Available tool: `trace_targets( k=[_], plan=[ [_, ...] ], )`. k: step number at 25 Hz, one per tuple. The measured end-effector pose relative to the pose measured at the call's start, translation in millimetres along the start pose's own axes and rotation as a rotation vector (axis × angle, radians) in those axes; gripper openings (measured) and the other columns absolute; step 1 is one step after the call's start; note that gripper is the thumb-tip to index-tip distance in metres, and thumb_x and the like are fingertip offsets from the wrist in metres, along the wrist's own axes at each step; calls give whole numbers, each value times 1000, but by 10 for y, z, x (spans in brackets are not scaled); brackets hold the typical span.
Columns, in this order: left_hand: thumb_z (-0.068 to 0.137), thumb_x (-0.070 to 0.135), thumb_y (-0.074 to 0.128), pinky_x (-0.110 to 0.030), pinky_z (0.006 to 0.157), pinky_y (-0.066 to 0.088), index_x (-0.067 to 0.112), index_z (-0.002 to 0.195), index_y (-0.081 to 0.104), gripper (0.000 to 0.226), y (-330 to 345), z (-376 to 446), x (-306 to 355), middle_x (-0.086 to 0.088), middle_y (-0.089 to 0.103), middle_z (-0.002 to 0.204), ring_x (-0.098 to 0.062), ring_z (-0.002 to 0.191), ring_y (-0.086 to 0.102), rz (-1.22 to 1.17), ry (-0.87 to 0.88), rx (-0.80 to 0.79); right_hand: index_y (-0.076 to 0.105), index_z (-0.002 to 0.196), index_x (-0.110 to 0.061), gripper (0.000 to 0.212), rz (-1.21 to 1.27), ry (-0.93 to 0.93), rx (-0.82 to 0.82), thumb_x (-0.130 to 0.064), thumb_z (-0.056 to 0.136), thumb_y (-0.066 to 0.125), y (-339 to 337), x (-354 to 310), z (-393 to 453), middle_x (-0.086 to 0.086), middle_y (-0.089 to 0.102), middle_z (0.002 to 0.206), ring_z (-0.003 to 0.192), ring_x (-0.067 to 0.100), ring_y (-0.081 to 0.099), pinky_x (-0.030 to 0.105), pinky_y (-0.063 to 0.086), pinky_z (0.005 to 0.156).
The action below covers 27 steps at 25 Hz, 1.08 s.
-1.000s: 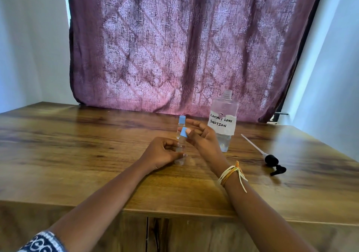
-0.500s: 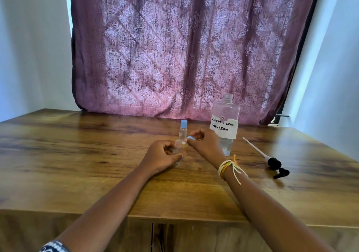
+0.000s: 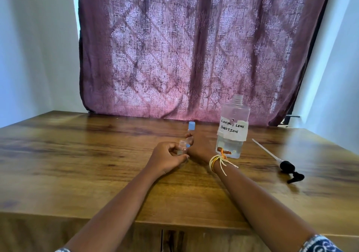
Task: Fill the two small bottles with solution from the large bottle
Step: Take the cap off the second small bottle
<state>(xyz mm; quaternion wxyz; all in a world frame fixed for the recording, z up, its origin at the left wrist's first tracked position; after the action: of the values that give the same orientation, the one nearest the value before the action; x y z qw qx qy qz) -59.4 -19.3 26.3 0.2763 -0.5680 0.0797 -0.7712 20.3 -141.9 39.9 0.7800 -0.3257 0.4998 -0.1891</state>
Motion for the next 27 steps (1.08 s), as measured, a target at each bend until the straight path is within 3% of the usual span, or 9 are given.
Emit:
trace_targets(
  k=[4,7,10,13,16,19,22,24,27],
  plan=[
    [71,23,83,-18,66,47,13,95,75,27,4,8,-7,0,75,88,-11,78,68,1,-5,-10,52,125,-14,60,57,49,-44,-17,71,78,-49,23,-68,3,59,101,95,21,59,26,42,72],
    [72,24,84,-12,59,44,14,97,74,29,-5,2,-9,1,74,85,-5,68,62,-19,-25,-9,59,109,-14,34,-111,11,-54,-8,77,67,-252,-62,-190,4,62,97,91,21,61,26,46,74],
    [72,22,83,-11,58,44,12,98,75,29,14,-27,0,-1,75,85,-4,65,62,-54,-34,-23,61,84,-23,20,-87,-53,131,-5,75,60,-666,-177,-415,-7,64,79,76,10,60,13,42,61],
    [70,20,85,-12,60,47,11,97,76,30,89,-87,65,-5,78,87,-3,67,66,-97,0,-76,65,84,-20,14,40,-124,321,-7,78,63,-1095,-245,-568,-12,64,76,69,0,57,9,42,61],
    [68,25,87,-16,69,55,13,99,77,35,143,-135,130,1,78,88,-5,79,73,-80,39,-124,63,85,-22,12,72,-167,534,-15,78,68,-1443,-194,-624,-11,62,79,72,1,57,13,39,62],
    [67,27,87,-22,79,57,15,99,77,36,136,-139,153,3,78,90,-8,85,73,-64,56,-127,55,103,-18,38,-52,-158,778,-26,72,76,-1650,-45,-650,-2,50,99,96,18,52,30,41,81],
    [66,26,88,-22,79,58,15,97,77,35,135,-149,163,3,78,90,-8,84,74,-84,52,-131,40,131,-15,84,-46,-31,765,-41,64,82,-1691,195,-493,9,45,126,121,26,41,41,37,103],
    [65,28,88,-22,79,58,15,96,77,35,141,-153,167,2,78,91,-9,85,74,-79,53,-134,27,143,-18,103,150,41,617,-42,63,86,-1630,347,-334,9,45,133,121,23,48,42,42,103],
    [64,30,89,-23,80,58,16,97,76,37,140,-141,163,2,78,91,-10,86,74,-83,47,-149,32,138,-18,97,461,71,527,-35,62,89,-1562,452,-235,7,61,118,94,14,65,37,57,81]
  ],
)
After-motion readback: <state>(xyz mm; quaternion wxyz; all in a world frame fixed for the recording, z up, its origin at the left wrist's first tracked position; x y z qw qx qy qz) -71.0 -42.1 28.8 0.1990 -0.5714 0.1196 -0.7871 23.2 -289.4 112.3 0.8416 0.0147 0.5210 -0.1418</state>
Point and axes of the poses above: each hand's wrist, its own z-axis towards the middle knuckle, its own y-axis out of the palm, x = y × z, the point moved 7 cm from there along z, towards the middle knuckle
